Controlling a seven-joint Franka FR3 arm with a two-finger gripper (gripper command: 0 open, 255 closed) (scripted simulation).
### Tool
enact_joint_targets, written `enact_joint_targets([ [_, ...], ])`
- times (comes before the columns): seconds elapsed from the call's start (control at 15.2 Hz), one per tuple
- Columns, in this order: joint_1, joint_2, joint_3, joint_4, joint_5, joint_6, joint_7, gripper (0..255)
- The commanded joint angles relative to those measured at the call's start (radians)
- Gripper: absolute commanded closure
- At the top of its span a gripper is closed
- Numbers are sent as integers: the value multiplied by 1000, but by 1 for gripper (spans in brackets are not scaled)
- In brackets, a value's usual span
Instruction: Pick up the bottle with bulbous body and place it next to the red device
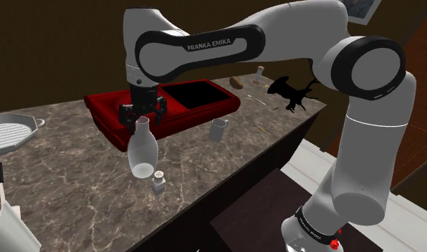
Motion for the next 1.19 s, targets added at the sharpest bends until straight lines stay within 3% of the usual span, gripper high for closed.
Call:
enact_joint_targets([
  [0.0, 0, 2, -1, -14, -2, 16, 1, 0],
  [0.46, 0, 3, -1, -13, -2, 16, 1, 0],
  [0.53, 0, 3, -1, -13, -2, 16, 1, 255],
  [1.12, 0, 3, -1, -13, -2, 16, 1, 255],
])
